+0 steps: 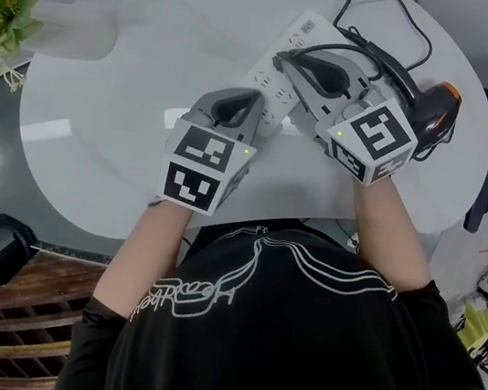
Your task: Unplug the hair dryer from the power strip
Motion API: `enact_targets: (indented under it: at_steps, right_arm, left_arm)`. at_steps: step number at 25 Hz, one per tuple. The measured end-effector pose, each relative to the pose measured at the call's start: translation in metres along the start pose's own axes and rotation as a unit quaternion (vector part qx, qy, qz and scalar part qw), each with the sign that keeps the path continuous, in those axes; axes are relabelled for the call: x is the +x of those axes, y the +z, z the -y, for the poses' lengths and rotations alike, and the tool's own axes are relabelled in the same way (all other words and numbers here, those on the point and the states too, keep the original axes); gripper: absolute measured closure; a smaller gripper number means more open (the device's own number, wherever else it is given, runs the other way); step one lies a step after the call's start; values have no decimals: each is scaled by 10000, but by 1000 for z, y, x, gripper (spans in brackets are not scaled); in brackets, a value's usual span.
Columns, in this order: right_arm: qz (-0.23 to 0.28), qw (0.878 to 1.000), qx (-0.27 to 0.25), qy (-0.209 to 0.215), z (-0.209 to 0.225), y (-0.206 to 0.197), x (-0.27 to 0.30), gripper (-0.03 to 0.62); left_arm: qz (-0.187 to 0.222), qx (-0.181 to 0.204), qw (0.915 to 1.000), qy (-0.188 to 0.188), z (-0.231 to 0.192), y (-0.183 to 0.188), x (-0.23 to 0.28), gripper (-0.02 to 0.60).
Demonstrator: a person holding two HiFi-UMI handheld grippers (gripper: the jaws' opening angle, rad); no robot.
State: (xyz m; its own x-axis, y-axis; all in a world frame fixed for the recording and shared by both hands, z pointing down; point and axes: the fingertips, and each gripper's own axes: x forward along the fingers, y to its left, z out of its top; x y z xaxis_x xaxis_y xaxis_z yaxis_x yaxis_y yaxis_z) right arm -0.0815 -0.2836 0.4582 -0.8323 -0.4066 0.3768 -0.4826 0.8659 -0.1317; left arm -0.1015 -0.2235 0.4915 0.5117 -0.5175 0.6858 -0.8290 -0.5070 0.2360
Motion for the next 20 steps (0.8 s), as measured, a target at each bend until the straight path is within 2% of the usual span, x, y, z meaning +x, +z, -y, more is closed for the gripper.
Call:
enact_targets:
  at_steps: [4,7,9,15,17,20]
  right_arm:
    - [-268,9975,-620,-190,-8,3,0,571]
    - [-398,9952,-861,-227,-13,4,1,571]
    - [-386,9962,-761,-199,-11,2,1,571]
    - [-170,9998,19,-130,1,0,-2,571]
    - [-190,9997,-22,-159,1,1,-2,571]
    - [-288,9982,-449,-263,-5,5,-1,571]
  left_arm:
    - [-23,33,10000,-3,0,0,1,582]
    - [-20,32,10000,6,0,0,0,581]
    - [-8,63,10000,29,0,0,0,582]
    - [1,63,10000,-61,1,0,1,582]
    - [23,84,10000,-49,1,0,1,582]
    - [23,59,10000,-70,1,0,1,582]
